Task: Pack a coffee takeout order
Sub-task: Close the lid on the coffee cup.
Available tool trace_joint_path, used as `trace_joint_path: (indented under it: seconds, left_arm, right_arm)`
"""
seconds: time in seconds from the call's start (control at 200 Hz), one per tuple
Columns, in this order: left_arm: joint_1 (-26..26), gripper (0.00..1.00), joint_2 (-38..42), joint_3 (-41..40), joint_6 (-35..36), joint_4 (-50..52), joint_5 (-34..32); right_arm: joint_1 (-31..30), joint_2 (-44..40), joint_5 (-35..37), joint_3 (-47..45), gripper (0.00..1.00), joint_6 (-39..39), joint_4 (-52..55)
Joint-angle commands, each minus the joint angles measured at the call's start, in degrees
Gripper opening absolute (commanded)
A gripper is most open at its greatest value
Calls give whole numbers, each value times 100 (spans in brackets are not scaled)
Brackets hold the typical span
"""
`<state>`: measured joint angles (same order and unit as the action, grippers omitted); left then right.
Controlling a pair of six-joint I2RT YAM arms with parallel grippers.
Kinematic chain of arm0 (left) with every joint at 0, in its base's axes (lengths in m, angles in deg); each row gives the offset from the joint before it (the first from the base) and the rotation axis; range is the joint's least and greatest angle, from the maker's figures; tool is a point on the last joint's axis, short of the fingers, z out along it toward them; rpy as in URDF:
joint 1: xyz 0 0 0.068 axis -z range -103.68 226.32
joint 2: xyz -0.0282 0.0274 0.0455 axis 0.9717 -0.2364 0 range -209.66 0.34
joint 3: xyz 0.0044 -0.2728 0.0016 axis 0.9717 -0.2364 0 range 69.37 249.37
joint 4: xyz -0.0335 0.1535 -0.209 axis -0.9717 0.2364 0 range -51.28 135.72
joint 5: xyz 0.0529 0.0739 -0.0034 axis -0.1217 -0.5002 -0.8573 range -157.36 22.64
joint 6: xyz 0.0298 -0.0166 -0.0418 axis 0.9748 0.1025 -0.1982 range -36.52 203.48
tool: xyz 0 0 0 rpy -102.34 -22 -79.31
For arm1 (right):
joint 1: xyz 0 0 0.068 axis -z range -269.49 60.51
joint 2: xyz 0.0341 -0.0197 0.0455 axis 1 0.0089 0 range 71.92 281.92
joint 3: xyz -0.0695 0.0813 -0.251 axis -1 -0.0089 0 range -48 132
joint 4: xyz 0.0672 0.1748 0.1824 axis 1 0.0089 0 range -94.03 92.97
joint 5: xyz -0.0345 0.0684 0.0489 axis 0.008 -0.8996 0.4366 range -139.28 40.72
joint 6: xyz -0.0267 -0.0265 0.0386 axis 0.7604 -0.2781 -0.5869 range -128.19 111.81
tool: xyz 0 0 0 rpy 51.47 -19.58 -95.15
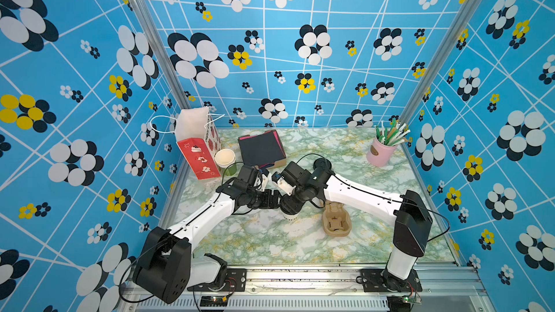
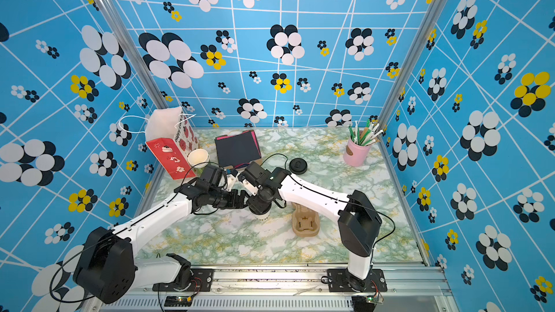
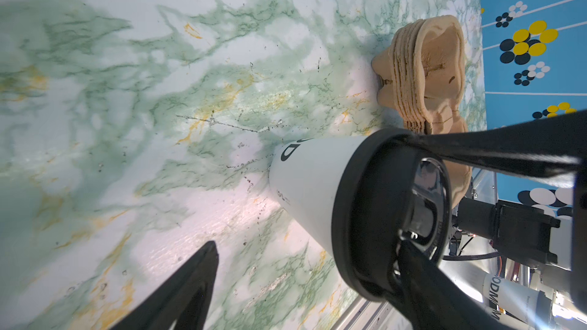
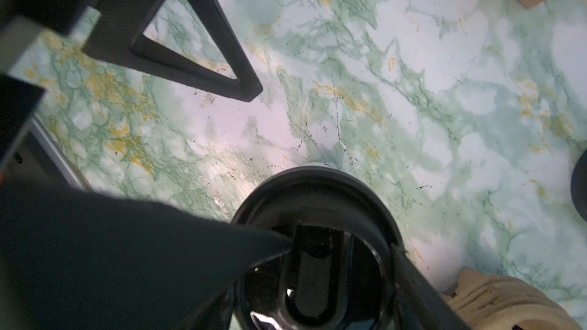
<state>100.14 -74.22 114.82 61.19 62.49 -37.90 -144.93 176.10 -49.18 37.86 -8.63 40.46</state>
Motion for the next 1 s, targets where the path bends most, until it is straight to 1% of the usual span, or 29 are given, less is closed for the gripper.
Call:
trace_joint_path:
  seconds: [0.0, 0.13, 0.38, 0.56, 0.675, 1.0]
  left_arm:
    - [106, 89, -181, 24, 253, 674, -578]
    - [198, 89, -233, 102, 325, 819, -771]
    - [278, 89, -289, 144, 379, 923, -914]
    - [343, 89, -304, 179, 429, 1020, -1032]
    - [361, 89, -287, 175, 445, 1050, -1077]
    - [378, 88, -158, 104, 472, 1129, -1144]
  right_arm:
    - [23, 791, -10, -681, 68, -125, 675]
    - [103, 569, -27, -715, 68, -251, 445]
    - [255, 223, 17, -769, 68, -431, 67]
    - [295, 29, 7, -773, 71, -501, -189]
    - [297, -27, 8, -738, 71, -500, -243]
    - [297, -268, 95, -742, 77, -515, -370]
